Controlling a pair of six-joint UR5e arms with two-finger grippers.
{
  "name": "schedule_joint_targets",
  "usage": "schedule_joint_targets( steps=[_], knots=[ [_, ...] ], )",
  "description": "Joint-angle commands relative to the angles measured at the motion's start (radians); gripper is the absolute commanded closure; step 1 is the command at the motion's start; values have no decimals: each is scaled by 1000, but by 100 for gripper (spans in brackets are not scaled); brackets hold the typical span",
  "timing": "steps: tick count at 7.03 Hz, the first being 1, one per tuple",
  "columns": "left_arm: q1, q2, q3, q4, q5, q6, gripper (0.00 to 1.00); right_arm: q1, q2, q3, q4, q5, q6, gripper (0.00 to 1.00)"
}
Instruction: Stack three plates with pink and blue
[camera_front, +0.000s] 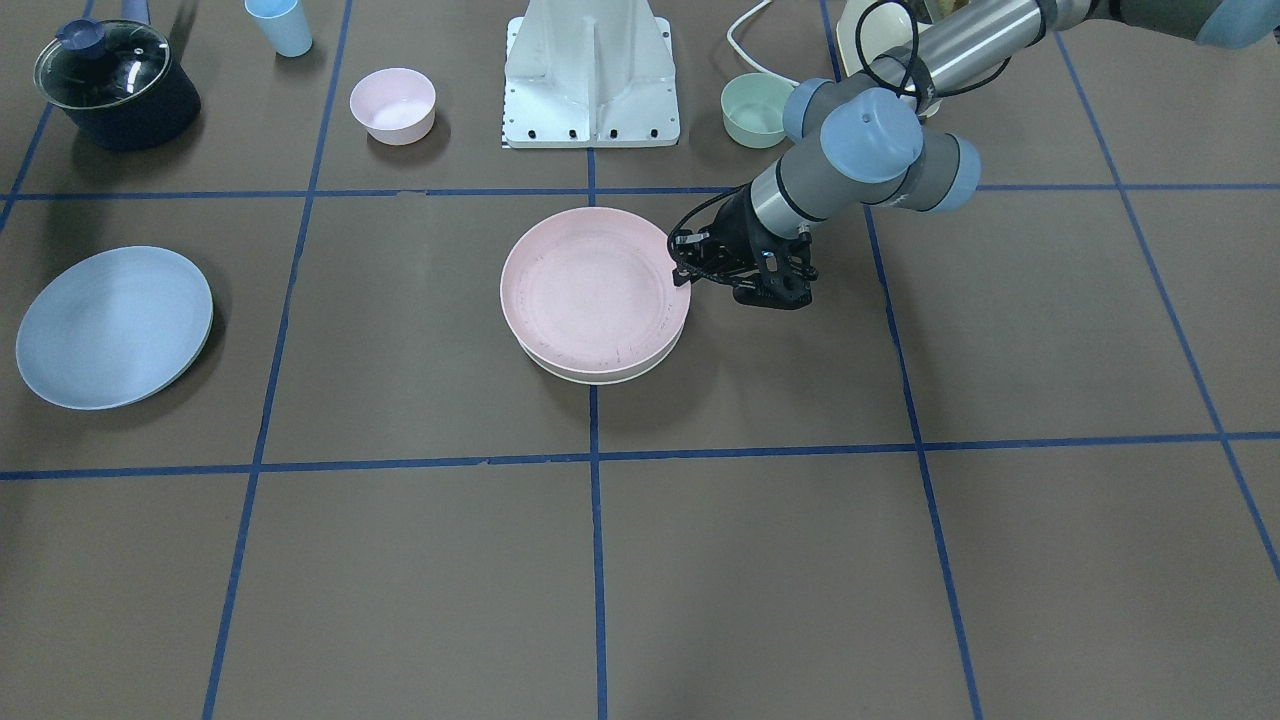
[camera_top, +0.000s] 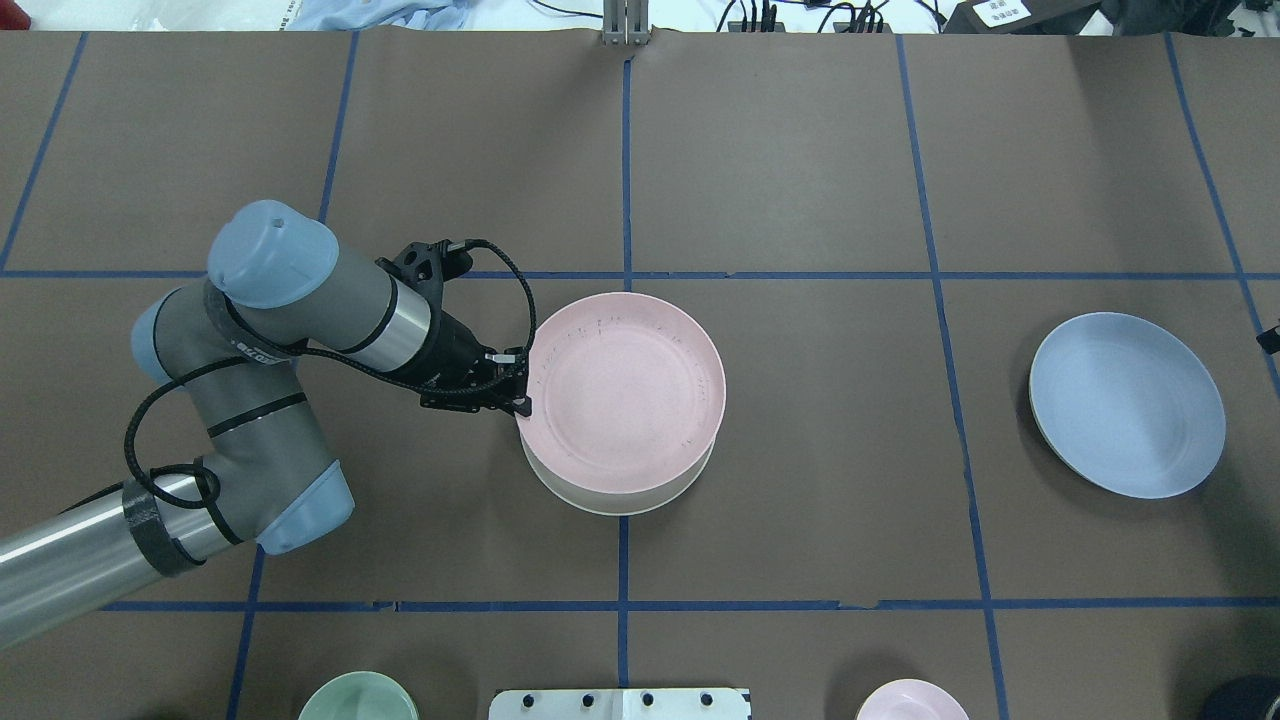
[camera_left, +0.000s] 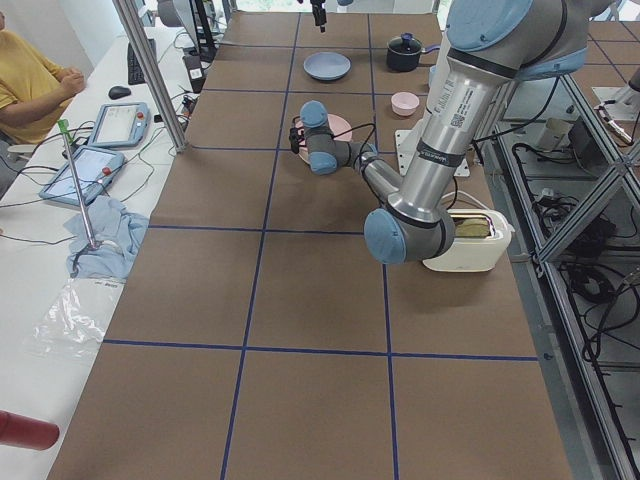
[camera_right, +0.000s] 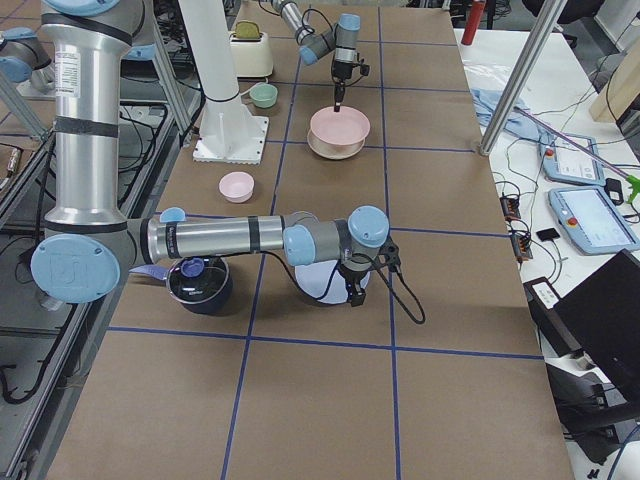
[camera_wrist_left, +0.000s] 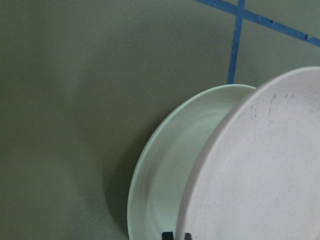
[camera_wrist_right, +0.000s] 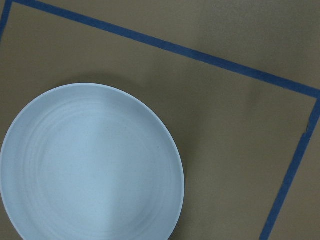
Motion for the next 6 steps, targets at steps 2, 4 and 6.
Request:
schedule_joint_targets(
  steps=[2, 4, 6],
  knots=[
    [55, 12, -13, -3, 85, -6, 26, -2, 0, -15, 2, 2, -2, 0],
    [29, 17, -100, 18, 77, -7, 26, -2, 0, -47, 18, 0, -1, 0],
    [-8, 17, -168, 105, 76, -6, 27, -2, -6, -155, 223, -2, 89, 0]
  ],
)
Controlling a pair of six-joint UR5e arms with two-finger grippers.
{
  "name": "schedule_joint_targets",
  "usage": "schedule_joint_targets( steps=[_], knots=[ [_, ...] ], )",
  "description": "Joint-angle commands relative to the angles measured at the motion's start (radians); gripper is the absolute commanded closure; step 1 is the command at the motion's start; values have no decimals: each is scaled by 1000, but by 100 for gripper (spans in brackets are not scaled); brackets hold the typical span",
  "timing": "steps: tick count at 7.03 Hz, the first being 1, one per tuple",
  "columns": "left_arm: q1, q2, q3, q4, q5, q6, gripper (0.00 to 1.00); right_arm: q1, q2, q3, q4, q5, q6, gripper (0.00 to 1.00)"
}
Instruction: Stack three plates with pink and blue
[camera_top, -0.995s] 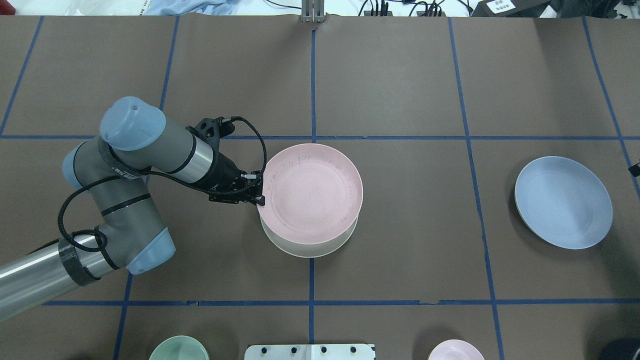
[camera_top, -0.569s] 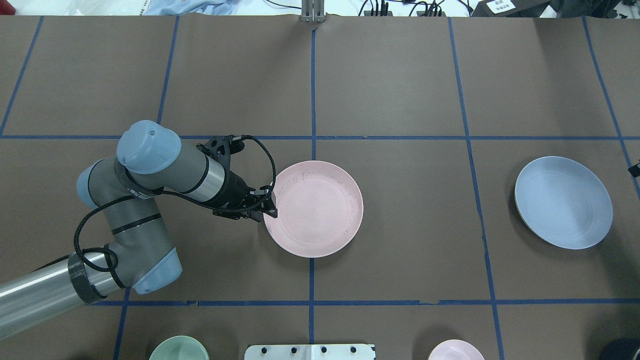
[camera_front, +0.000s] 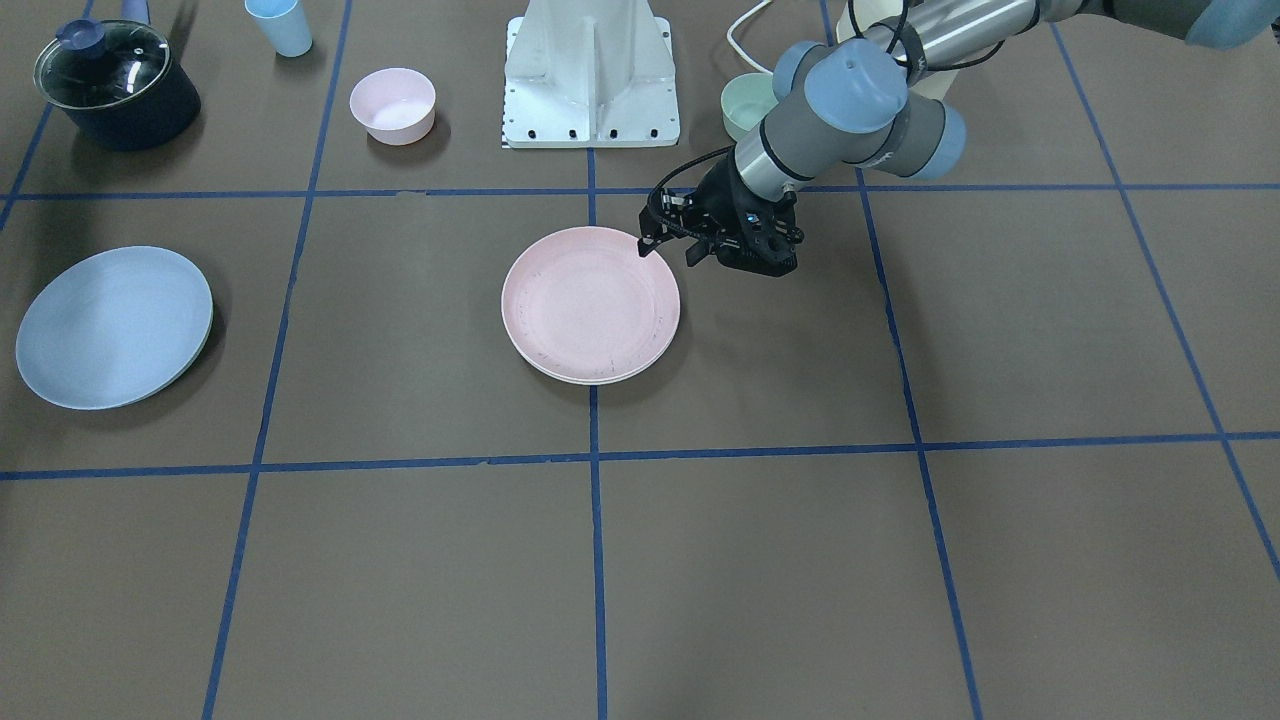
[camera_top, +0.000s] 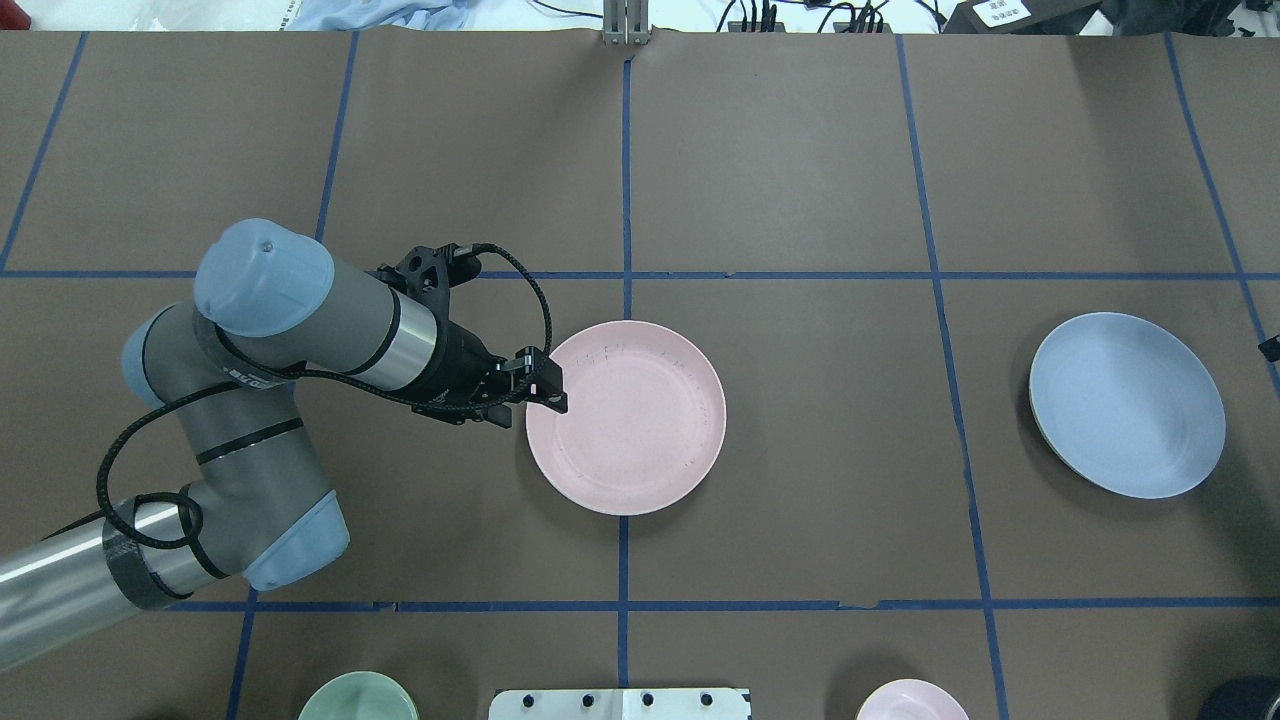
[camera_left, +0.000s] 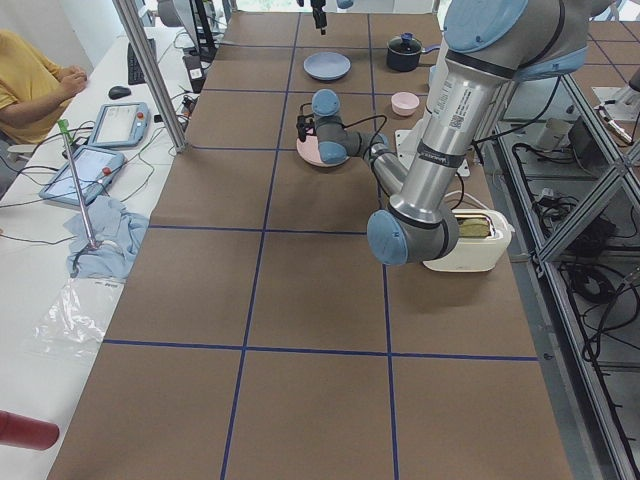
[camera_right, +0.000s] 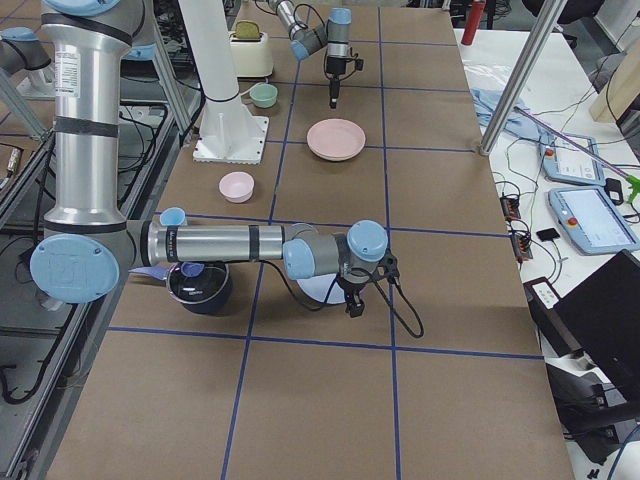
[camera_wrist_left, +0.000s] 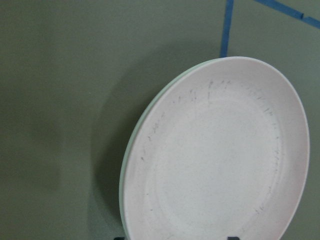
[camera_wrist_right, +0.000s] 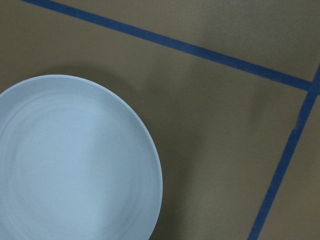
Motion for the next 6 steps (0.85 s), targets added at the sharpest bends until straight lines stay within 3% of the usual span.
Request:
schedule_joint_targets(
  steps=[1, 3, 6],
  knots=[
    [-26, 1, -47, 43, -1, 0, 27, 0, -6, -62, 153, 1, 204, 0],
    [-29, 7, -54, 43, -1, 0, 27, 0, -20, -88, 209, 85, 291, 0],
    [-36, 8, -56, 43, 1, 0, 27, -85, -1, -131, 232, 81, 293, 1]
  ],
)
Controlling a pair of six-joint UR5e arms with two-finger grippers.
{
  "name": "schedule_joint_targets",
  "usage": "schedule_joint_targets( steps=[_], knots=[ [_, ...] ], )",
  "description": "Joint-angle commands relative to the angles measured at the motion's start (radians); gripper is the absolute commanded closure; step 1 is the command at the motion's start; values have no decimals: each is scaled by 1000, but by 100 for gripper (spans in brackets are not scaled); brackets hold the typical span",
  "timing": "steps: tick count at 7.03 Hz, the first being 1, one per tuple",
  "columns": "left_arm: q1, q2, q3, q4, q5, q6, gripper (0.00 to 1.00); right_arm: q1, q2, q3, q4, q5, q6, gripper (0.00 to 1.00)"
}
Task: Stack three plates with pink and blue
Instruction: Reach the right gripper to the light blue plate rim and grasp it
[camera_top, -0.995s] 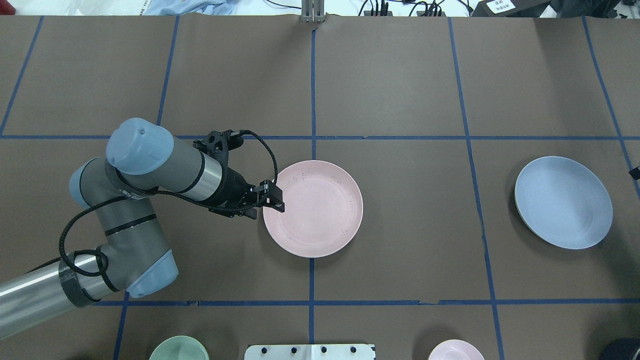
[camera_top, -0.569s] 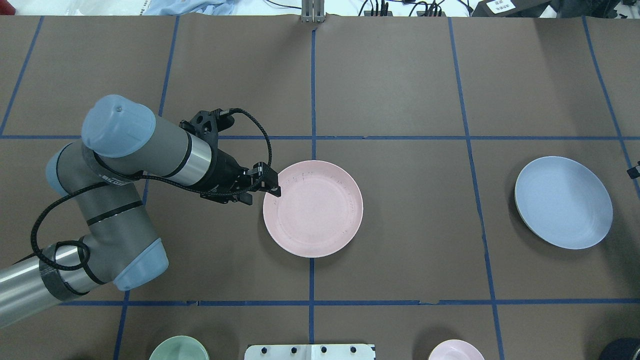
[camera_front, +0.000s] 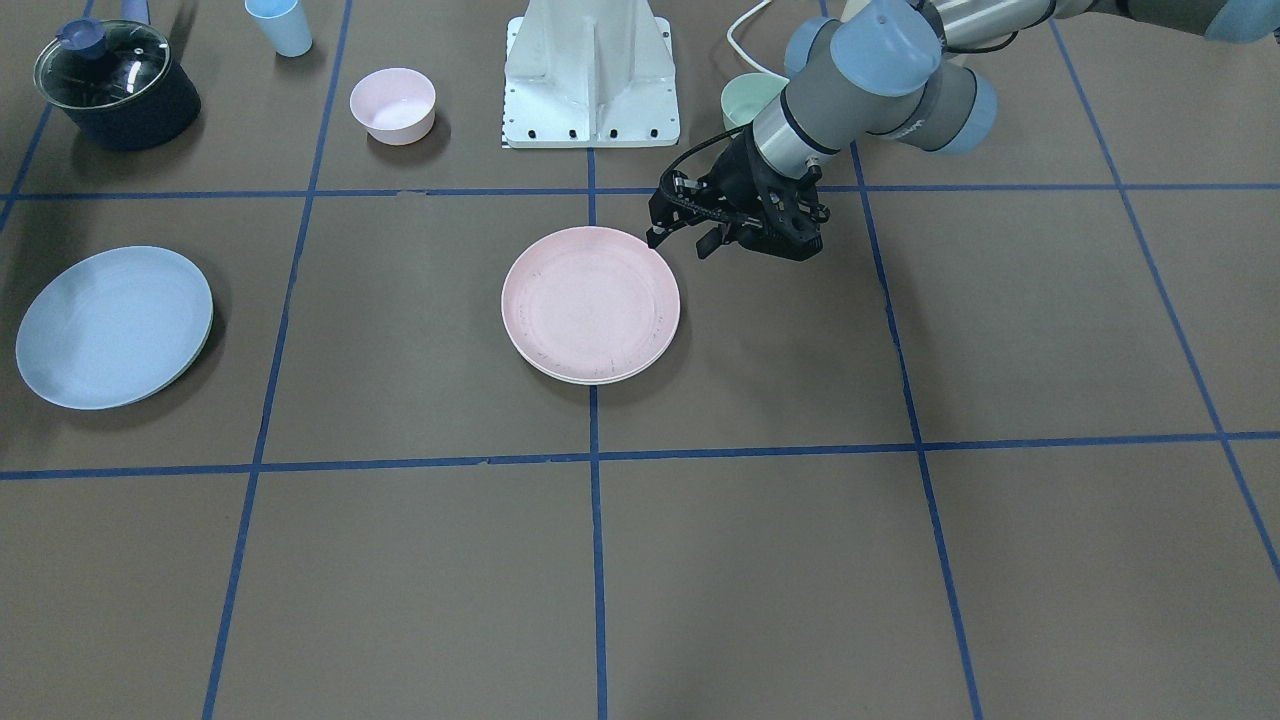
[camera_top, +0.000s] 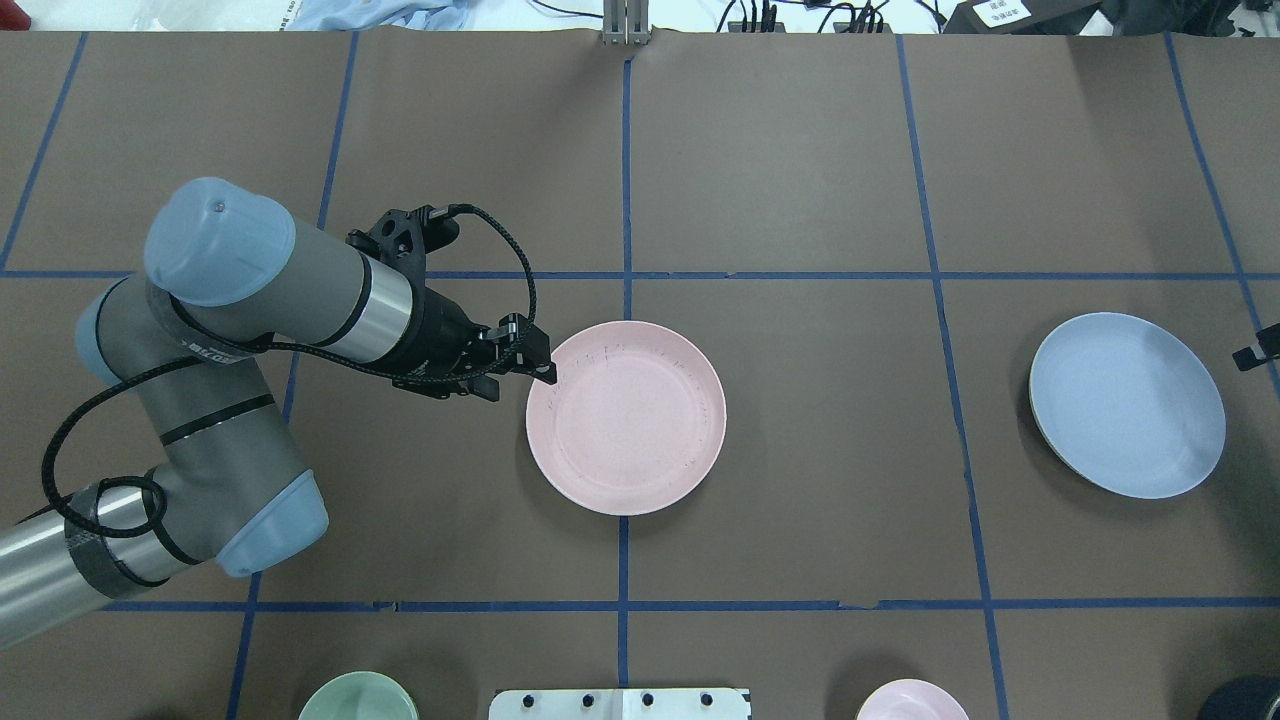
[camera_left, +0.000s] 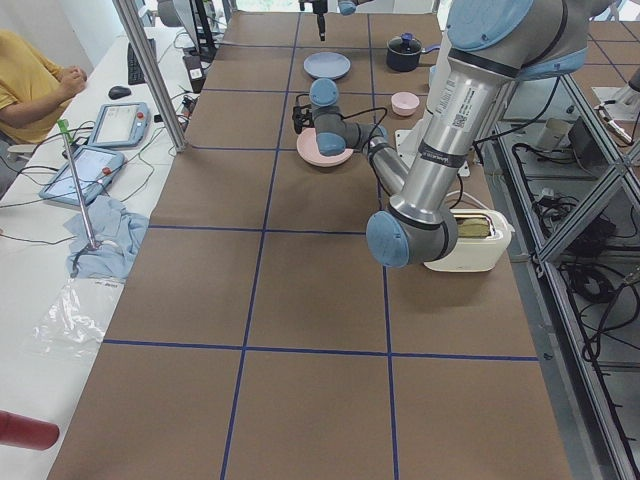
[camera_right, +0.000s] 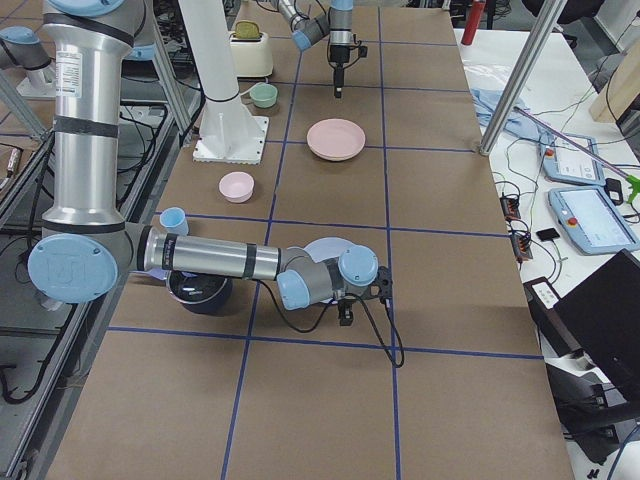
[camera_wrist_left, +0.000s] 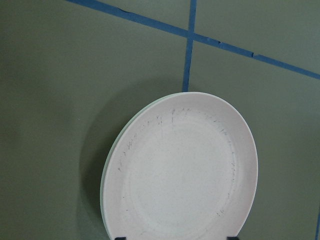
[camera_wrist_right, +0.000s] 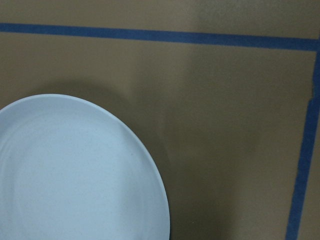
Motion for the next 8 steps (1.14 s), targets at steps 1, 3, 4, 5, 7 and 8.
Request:
schedule_joint_targets(
  steps=[1, 3, 4, 5, 7, 8],
  knots=[
    [-3, 1, -1, 0, 0, -2, 27, -48, 26, -39, 22, -3, 3, 1],
    [-4, 1, -5, 0, 0, -2, 26, -63, 72, -87, 22, -5, 5, 1],
    [-4, 3, -8, 0, 0, -2, 26, -72, 72, -89, 22, -5, 5, 2],
    [-6, 3, -10, 0, 0, -2, 26, -92, 79, -93, 22, -8, 5, 2],
    [-7, 3, -10, 0, 0, -2, 26, -108, 105, -130, 22, -8, 5, 14],
    [-7, 3, -12, 0, 0, -2, 26, -108, 107, -142, 22, -6, 3, 53]
  ],
)
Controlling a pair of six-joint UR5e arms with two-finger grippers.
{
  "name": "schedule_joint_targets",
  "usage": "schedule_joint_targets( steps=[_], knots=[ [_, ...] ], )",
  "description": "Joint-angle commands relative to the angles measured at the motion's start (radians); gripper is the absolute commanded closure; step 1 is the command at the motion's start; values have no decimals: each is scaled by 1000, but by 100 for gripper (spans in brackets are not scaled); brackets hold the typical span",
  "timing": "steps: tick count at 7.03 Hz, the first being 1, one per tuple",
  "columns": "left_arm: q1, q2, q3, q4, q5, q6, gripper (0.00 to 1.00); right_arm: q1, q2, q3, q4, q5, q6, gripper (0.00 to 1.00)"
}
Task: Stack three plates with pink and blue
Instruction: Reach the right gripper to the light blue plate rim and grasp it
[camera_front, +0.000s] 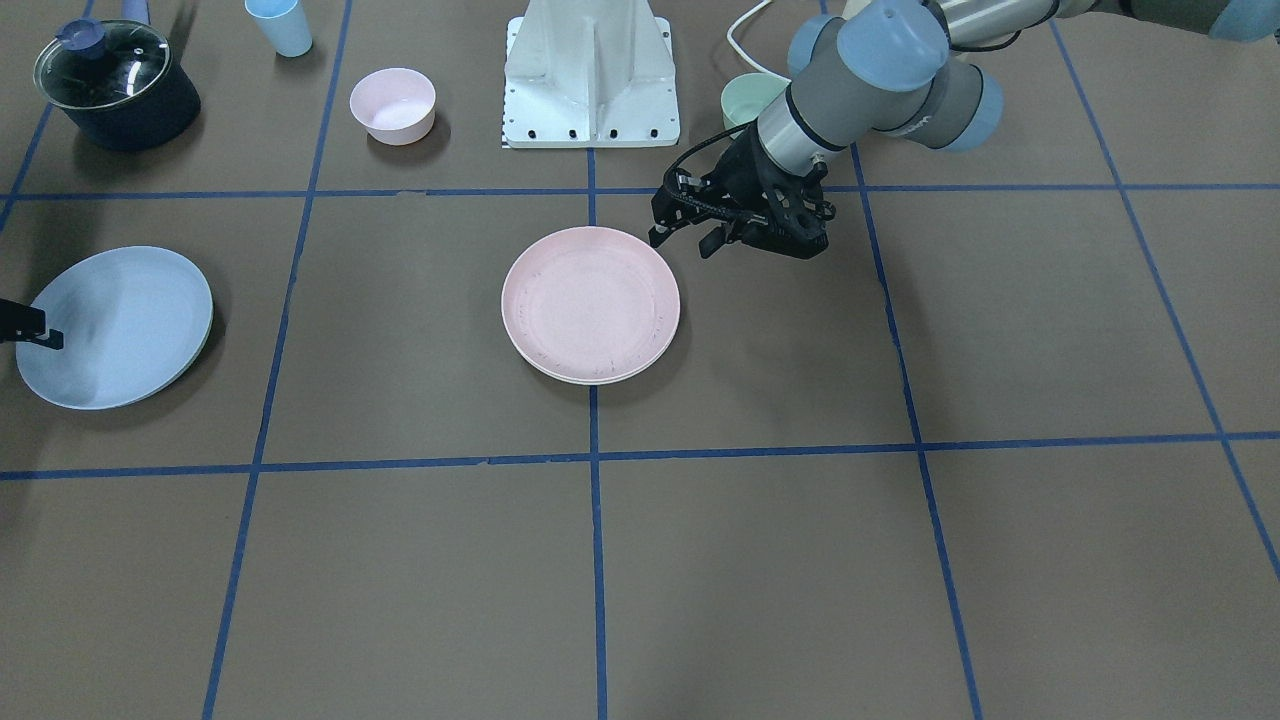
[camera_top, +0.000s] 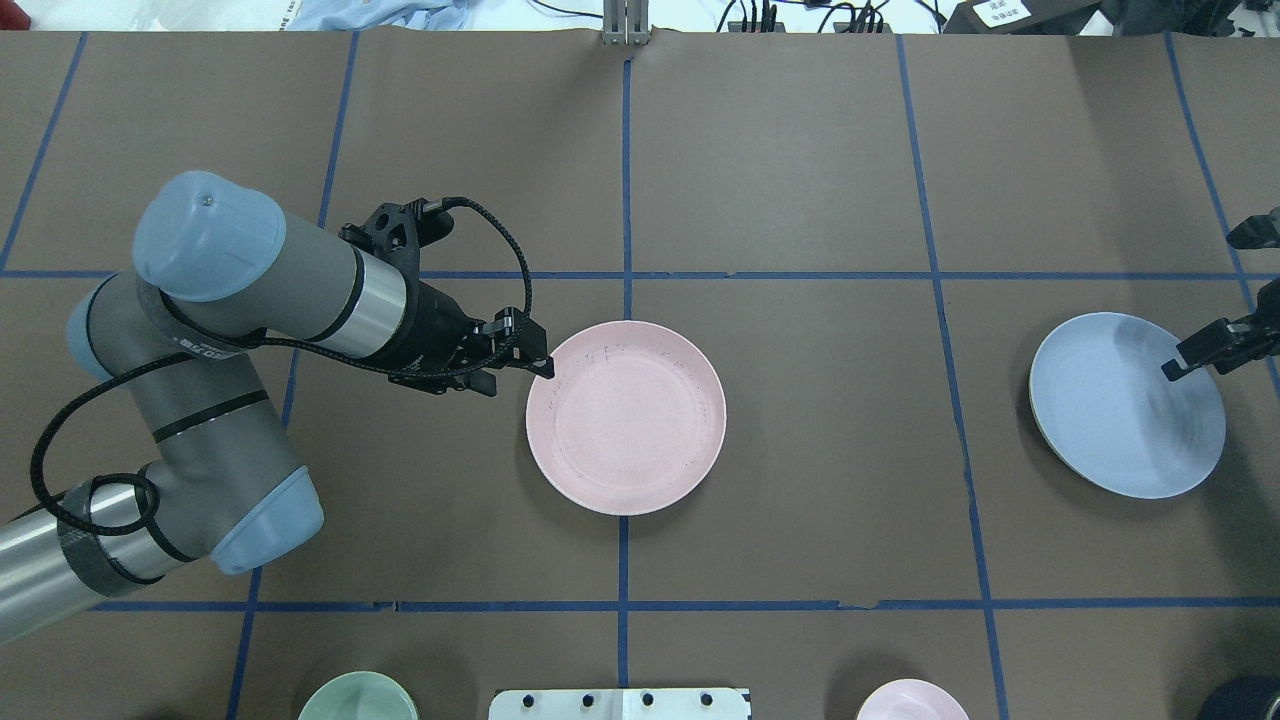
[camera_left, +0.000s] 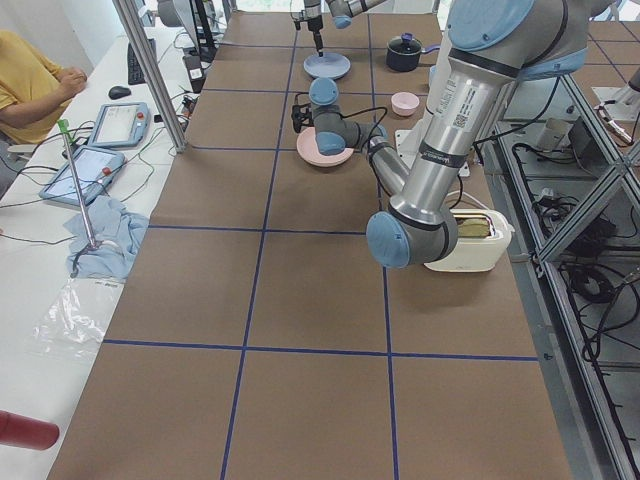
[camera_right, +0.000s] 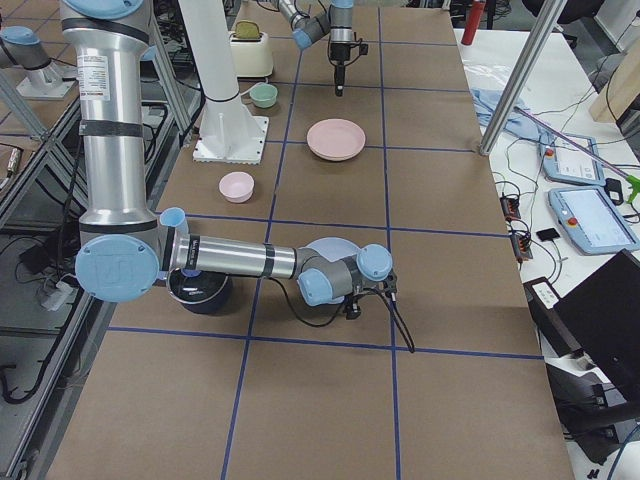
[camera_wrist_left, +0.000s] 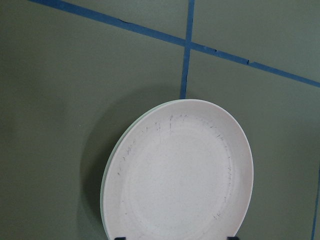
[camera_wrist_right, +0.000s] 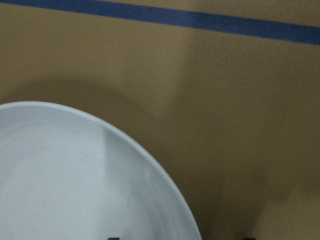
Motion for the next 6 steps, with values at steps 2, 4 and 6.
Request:
schedule_joint_targets(
  steps=[2, 4, 6],
  knots=[
    [0, 0, -3, 0, 0, 0, 26, -3, 6, -19, 0, 0, 0, 100],
    [-2, 0, -4, 0, 0, 0, 26, -3, 6, -22, 0, 3, 0, 100],
    [-3, 0, -12, 2, 0, 0, 26, -1, 8, 42, 0, 12, 73, 100]
  ],
)
